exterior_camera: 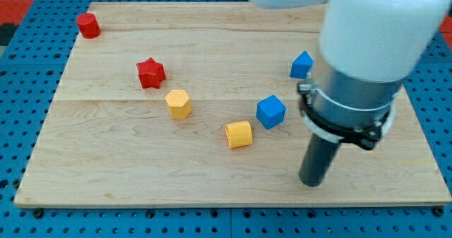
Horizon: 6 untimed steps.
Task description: Move your arm to the top right
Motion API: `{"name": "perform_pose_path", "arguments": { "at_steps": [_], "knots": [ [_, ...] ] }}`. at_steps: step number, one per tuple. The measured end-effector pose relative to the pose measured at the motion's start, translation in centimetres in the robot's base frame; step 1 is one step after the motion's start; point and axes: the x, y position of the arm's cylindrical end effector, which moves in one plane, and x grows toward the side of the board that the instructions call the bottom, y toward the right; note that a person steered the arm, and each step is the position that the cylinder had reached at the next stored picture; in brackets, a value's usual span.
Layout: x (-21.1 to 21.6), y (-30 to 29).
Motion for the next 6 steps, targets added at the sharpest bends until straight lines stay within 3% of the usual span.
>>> {"name": "perform_pose_path", "arguments": {
  "at_steps": [2,4,6],
  "knots": [
    [-0.2,-1.0],
    [-1.9,8.8],
    [-17.1,17.3]
  ]
}}
